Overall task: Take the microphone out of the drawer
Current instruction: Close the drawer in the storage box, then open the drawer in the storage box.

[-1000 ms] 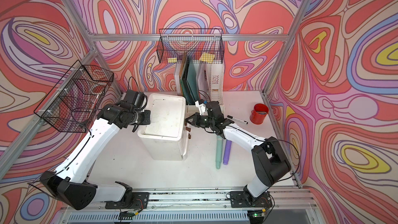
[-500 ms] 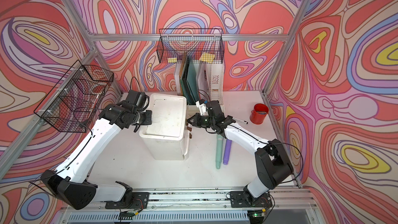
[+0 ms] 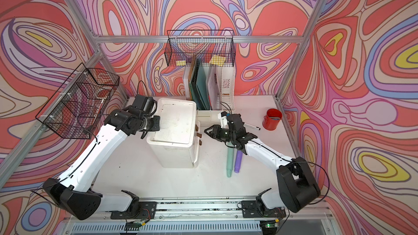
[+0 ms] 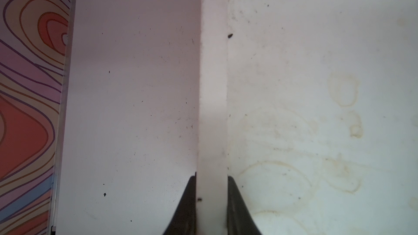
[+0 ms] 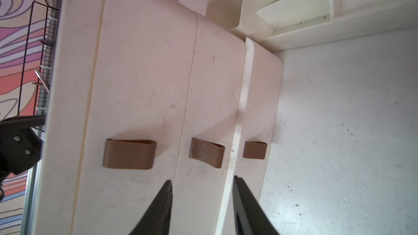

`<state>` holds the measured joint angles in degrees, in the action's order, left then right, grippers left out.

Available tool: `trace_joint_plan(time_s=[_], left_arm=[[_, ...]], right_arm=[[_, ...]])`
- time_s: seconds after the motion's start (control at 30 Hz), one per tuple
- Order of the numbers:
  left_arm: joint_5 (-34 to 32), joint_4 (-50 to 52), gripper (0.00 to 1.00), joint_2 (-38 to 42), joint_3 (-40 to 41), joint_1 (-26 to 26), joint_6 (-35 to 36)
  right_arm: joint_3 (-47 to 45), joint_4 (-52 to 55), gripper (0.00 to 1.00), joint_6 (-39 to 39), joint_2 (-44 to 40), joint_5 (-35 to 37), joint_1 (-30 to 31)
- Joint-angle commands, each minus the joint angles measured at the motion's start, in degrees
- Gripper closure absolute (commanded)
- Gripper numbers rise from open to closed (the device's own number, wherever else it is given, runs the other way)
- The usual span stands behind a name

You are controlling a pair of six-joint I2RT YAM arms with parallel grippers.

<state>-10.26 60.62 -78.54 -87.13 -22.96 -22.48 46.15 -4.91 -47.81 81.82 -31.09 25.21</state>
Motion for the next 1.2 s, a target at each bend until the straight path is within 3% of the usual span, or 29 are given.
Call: trace_joint_plan(time_s=[0.0, 0.43, 0.93, 1.17], left_arm=[[2.61, -2.96, 1.0, -0.03, 0.21, -1.45, 0.57], [2.56, -2.96, 1.0, 0.06, 0.3, -1.43, 0.71], [2.35, -3.23, 1.0, 0.14, 0.74, -1.4, 0.73], [2.1, -3.2, 1.0, 0.48, 1.0, -1.42, 0.68]], right_arm=[[-4.4, -15.33, 0.49, -8.14, 1.49, -0.11, 0.14], [-7.22, -35.74, 0.49, -19.12, 11.78, -3.02, 0.99], [-7.79, -41.72, 0.48, -22.88, 16.85, -4.07, 3.28], [-8.52, -46.6, 0.56, -25.81, 18.94, -4.7, 3.8]])
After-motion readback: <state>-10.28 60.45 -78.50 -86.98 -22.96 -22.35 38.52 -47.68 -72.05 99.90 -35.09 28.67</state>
